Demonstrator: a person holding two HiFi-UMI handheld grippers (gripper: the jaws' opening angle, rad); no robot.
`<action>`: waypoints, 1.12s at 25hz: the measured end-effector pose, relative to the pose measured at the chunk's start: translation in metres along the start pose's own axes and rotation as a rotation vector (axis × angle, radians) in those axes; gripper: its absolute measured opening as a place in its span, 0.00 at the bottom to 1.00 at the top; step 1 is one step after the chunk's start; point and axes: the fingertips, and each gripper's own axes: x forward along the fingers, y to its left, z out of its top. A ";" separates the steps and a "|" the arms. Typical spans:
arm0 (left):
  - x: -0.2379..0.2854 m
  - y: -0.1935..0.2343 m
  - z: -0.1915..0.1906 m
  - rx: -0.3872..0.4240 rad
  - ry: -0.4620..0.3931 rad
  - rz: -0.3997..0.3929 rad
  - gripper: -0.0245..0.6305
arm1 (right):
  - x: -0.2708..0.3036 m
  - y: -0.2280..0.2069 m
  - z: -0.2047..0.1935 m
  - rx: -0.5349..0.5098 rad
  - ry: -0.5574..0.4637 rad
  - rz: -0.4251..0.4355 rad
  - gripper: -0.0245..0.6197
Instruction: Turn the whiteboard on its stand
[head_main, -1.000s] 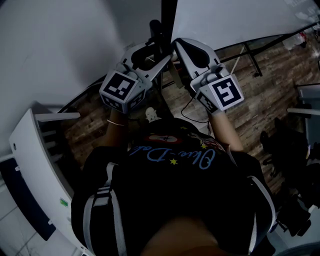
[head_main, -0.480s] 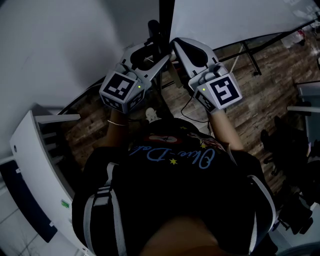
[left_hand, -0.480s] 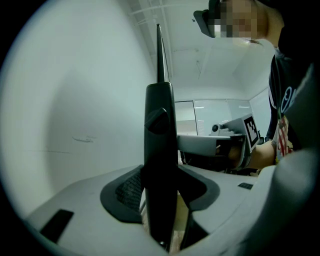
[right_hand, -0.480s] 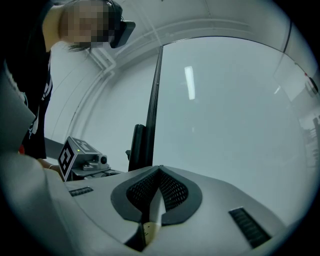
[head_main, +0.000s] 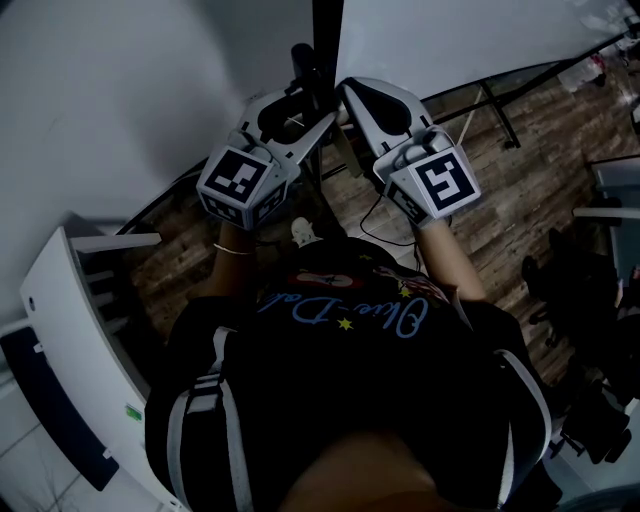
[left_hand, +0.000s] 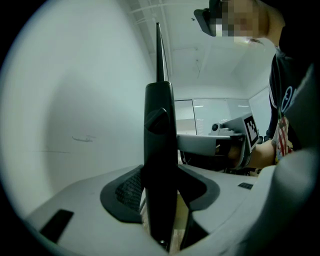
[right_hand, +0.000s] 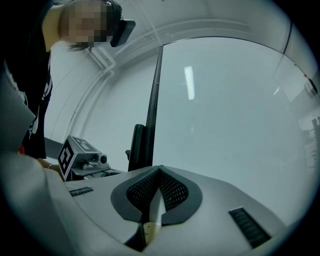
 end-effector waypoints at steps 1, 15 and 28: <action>0.000 0.000 0.000 -0.001 0.001 0.000 0.36 | 0.000 0.000 0.000 0.000 0.000 0.000 0.07; -0.006 -0.008 0.002 0.004 0.004 -0.002 0.36 | -0.006 0.007 0.004 -0.008 -0.010 0.015 0.07; -0.012 -0.017 0.002 0.004 0.001 -0.003 0.36 | -0.014 0.014 0.006 0.003 -0.007 0.007 0.07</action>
